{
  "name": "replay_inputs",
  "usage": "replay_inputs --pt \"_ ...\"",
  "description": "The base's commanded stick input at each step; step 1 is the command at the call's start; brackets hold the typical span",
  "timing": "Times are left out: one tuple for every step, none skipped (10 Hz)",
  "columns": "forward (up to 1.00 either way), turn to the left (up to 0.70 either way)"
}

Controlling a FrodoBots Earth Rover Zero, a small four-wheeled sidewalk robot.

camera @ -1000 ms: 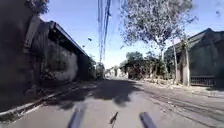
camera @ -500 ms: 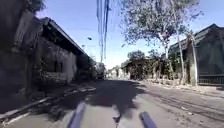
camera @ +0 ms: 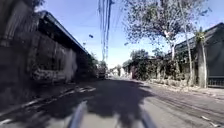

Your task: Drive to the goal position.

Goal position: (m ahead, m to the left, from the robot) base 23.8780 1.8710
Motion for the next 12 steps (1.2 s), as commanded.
replay_inputs --pt "0.85 -0.31" --pt "0.85 -0.34" --pt "0.85 -0.34" --pt "0.85 -0.34" --pt "0.85 -0.34" --pt "0.85 -0.34" --pt "0.85 -0.34" --pt "0.85 -0.34" --pt "0.85 -0.32" --pt "0.85 -0.15" --pt "0.85 0.00" --pt "0.85 0.00"
